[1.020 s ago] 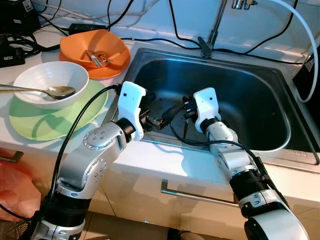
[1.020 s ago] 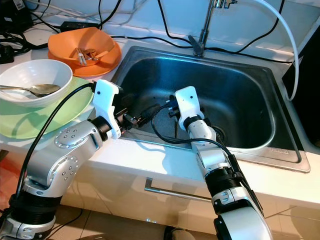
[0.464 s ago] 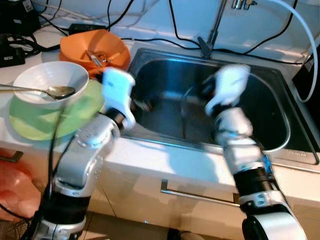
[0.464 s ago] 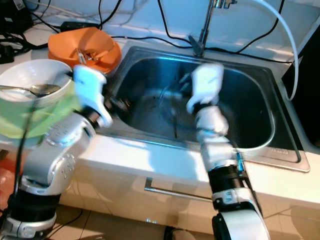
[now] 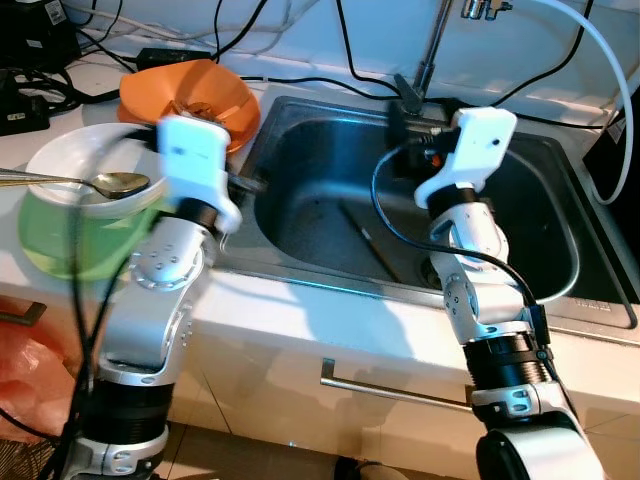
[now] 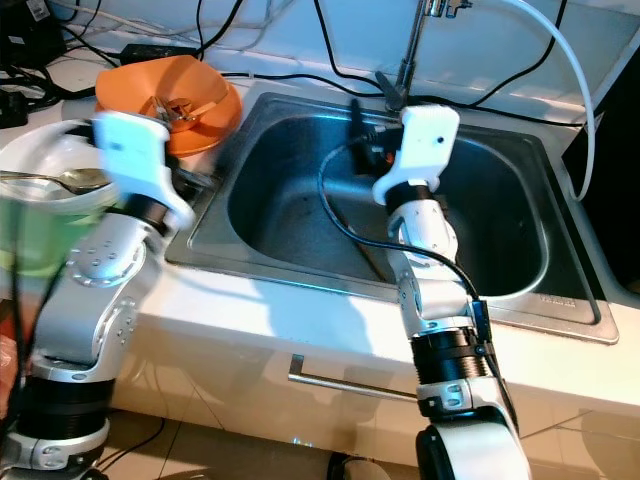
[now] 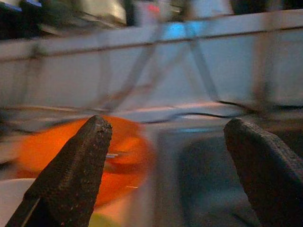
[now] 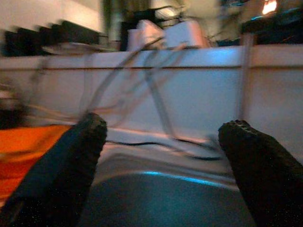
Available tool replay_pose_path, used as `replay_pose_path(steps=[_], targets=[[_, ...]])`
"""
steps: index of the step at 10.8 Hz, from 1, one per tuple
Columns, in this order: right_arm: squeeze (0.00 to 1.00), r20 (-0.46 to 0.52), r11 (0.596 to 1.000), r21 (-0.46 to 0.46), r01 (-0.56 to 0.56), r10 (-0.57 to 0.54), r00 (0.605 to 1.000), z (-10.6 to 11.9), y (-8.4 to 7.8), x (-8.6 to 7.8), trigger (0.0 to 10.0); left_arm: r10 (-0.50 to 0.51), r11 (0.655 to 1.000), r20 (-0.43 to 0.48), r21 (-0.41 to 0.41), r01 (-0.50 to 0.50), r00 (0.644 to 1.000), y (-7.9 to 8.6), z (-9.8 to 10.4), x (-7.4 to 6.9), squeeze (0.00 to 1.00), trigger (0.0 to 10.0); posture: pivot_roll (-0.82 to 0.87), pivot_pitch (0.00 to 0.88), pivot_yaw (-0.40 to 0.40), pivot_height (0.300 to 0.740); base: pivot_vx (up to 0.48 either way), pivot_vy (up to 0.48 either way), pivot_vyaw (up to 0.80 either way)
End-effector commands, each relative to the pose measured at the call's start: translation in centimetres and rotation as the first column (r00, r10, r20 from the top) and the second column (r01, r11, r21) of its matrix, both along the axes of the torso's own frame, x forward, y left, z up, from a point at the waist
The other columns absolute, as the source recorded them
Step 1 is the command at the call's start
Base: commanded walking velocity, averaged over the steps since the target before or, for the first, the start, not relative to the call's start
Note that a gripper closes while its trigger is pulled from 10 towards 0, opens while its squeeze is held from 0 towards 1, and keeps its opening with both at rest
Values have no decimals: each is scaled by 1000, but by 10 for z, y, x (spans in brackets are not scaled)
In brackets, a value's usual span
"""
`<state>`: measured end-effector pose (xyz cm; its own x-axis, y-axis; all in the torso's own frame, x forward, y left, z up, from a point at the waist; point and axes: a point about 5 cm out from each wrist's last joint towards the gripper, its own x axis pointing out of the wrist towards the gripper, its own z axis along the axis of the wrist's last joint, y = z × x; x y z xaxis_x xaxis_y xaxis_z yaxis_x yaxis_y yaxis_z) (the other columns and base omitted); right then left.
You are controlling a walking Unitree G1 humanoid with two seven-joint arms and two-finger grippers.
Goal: Kitchen organization
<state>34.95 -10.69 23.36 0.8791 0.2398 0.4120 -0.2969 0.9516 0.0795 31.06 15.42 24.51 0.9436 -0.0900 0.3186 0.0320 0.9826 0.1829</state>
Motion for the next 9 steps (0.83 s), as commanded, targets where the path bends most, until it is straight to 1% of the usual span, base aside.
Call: replay_pose_path(steps=[1, 2, 3, 4, 5, 6, 7, 8, 9], targets=[[1000, -21, 996, 26, -89, 89, 996, 0, 5, -4, 10000, 74, 997, 48, 3, -74, 996, 9, 6, -4, 0, 10000, 99, 82, -80, 740, 0, 0, 0], [1000, -11, 986, 0, -169, 169, 986, -1, 12, -12, 10000, 123, 992, 64, 1, -124, 990, 15, 7, -4, 0, 10000, 100, 82, -79, 740, 0, 0, 0], [1000, -15, 981, -17, -195, 194, 981, -3, 12, -17, 10000, 134, 991, 55, -25, -132, 990, 17, 6, -3, 0, 10000, 100, 82, -79, 740, 0, 0, 0], [773, -27, 981, -18, -194, 193, 981, -4, 9, -20, 10000, 125, 991, 37, -62, -122, 991, 17, 4, -2, 0, 10000, 91, 82, -77, 740, 0, 0, 0], [773, -33, 980, -18, -197, 196, 980, -4, 8, -22, 10000, 123, 990, 33, -73, -120, 992, 16, 3, -2, 0, 10000, 84, 84, -75, 740, 0, 0, 0], [498, -39, 981, -19, -191, 190, 981, -4, 7, -23, 10000, 114, 990, 36, -85, -111, 993, 16, 4, -1, 0, 10000, 84, 84, -75, 740, 0, 0, 0], [329, -43, 982, -19, -190, 189, 981, -3, 5, -25, 10000, 110, 989, 37, -101, -106, 993, 15, 5, -1, 0, 10000, 79, 84, -74, 740, 0, 0, -800], [122, -47, 982, -19, -188, 187, 981, -2, 4, -27, 10000, 111, 989, 38, -107, -107, 993, 15, 6, 0, 0, 10000, 78, 83, -75, 740, 0, 0, -738], [43, -44, 982, -19, -185, 184, 982, -2, 3, -27, 10000, 110, 989, 44, -105, -105, 993, 15, 7, 0, 0, 10000, 78, 83, -77, 740, 0, 0, -406]])
